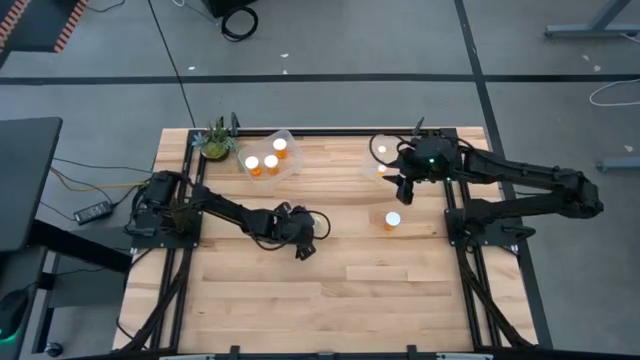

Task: Pick and place medicine bottles into bin by pill shape (circle, oval)
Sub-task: Put the yellow tablet bottle into the right transparent bin

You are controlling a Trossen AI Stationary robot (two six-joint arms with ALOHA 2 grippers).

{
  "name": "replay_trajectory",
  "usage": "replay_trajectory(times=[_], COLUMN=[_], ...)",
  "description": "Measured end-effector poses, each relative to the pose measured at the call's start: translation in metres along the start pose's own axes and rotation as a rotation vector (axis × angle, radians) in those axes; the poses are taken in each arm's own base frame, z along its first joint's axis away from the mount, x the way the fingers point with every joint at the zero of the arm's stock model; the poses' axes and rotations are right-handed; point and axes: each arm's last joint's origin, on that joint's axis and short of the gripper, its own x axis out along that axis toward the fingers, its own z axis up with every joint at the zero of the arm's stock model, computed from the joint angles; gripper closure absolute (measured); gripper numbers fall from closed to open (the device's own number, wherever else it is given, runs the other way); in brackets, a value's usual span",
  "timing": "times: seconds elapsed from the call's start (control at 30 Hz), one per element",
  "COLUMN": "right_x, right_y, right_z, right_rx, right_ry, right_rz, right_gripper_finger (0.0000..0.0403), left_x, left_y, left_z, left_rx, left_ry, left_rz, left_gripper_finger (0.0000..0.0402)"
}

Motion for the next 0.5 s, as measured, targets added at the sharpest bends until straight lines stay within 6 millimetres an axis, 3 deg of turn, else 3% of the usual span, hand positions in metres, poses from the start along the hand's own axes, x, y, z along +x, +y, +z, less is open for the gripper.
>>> replay_trajectory(times=[0.37,0.5], right_x=[-0.0102,-0.0102], right_y=[-0.0008,-0.0009], right_z=[-0.0011,-0.0021], right_rx=[0.012,0.004], right_ry=[-0.026,-0.015], right_rz=[-0.004,-0.004], right_gripper_finger=[0.0219,0.0219], left_x=[0.0006,0.0007], left_y=[0.0011,0.0013], left_z=[0.0006,0.0010], left_rx=[0.070,0.133], left_ry=[-0.001,-0.004], left_rz=[0.005,0.008], left_gripper_finger=[0.0298,0.0308])
